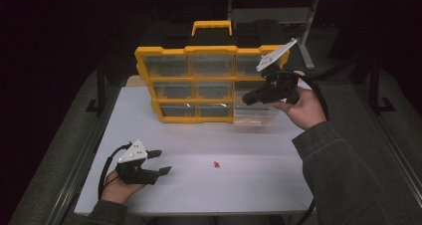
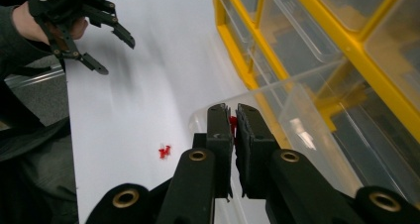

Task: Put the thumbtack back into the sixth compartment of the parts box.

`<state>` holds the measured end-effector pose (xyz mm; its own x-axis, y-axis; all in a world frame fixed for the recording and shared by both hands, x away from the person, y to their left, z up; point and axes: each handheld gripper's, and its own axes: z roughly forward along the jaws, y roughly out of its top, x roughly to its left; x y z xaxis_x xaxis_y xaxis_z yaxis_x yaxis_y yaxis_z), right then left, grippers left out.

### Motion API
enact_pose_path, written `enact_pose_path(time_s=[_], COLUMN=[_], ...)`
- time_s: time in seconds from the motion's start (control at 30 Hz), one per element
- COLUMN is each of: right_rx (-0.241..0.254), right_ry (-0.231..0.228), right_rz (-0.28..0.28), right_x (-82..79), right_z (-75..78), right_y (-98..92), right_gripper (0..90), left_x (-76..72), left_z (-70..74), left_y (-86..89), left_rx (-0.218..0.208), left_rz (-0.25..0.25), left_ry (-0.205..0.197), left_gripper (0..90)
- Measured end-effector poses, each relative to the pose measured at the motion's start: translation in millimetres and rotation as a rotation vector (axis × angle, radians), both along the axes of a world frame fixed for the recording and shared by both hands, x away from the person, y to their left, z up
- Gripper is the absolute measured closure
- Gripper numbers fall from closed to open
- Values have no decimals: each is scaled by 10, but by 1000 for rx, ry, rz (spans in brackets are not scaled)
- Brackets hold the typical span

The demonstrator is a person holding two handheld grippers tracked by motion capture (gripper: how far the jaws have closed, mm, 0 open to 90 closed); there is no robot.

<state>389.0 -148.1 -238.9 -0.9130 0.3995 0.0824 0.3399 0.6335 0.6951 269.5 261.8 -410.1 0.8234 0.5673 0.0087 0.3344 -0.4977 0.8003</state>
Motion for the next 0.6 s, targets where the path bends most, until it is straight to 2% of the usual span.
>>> enact_pose_path(time_s=[0.2,0.3,0.4,0.6], right_rx=[-2,-4,-12,-18], right_ry=[13,15,22,36], right_rz=[-37,-41,-50,-62], right_x=[54,73,86,128], right_z=[-35,-51,-75,-154], right_y=[-73,-89,-100,-121], right_gripper=[834,833,832,832], left_x=[1,1,2,-3], left_z=[3,-4,4,3], left_y=[-2,-1,1,8], left_rx=[1,-5,9,0], left_rz=[-5,0,-8,2], left_ry=[-6,3,-6,2], left_gripper=[331,331,331,331])
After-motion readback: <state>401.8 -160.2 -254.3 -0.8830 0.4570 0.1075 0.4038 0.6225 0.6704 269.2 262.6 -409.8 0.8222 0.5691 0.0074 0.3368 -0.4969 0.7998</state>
